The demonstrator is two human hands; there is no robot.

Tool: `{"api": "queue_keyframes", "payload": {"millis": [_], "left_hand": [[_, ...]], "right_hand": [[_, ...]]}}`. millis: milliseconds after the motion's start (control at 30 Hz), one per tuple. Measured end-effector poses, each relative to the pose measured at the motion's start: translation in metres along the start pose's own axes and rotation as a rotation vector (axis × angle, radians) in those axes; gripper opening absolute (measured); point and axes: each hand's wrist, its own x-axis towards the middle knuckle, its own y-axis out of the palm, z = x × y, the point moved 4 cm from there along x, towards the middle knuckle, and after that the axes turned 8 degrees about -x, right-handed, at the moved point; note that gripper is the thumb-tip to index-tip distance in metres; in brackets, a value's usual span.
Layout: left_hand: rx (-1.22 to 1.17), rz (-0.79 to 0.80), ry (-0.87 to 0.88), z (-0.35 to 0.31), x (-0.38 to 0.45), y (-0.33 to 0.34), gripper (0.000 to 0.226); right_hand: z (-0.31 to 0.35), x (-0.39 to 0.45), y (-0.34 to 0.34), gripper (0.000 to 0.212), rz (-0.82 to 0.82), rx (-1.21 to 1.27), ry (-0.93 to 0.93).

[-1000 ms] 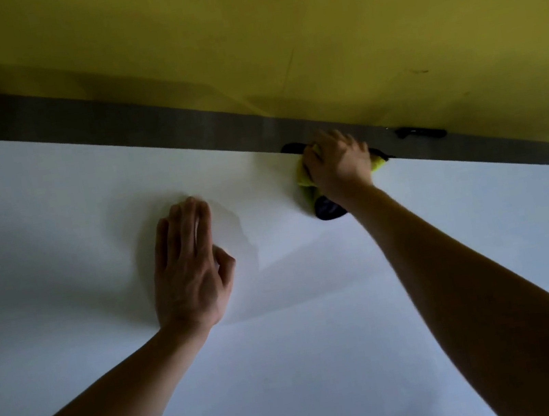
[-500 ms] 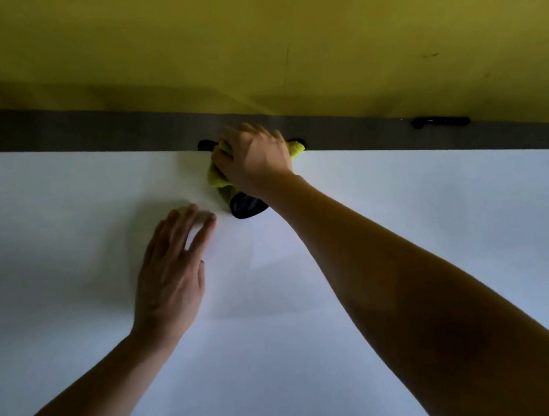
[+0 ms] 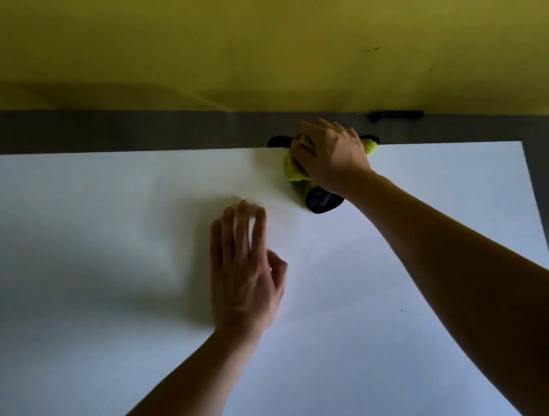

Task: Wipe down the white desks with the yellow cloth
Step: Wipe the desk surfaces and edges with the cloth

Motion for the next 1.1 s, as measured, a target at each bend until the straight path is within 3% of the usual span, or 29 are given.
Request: {"api": "queue_keyframes", "payload": {"millis": [167,400,533,700,800,967,1100], "left_hand": [[0.014,-0.022,-0.038,-0.002,0.004,0.004,0.068],[0.016,-0.067,-0.022,0.001,0.004,0.004,0.068],[0.029,-0.091,-0.006,0.0,0.002,0.002,0.068],[0.006,-0.139,0.0,-0.004,0.004,-0.002,0.064],[0.0,-0.141,-0.006,-0.006,0.003,-0.003,0.064],[0.016,-0.143,-0.015,-0.008,0.005,-0.003,0.064],[0.028,-0.147,-0.017,-0.008,0.004,-0.002,0.064]], "right_hand": [[0.018,0.012,0.006,0.03,0.043,-0.031,0.068],[0.119,0.044,0.032,0.033,0.158,0.004,-0.165],[0.074,0.029,0.019,0.036,0.127,0.014,-0.156],[-0.064,-0.007,-0.018,0.031,0.088,-0.042,0.026],[-0.114,-0.021,-0.035,0.033,0.083,-0.049,0.111],[-0.1,-0.02,-0.032,0.029,0.031,-0.069,0.211],[-0.023,-0.003,-0.01,0.037,0.06,-0.079,0.098]]}}
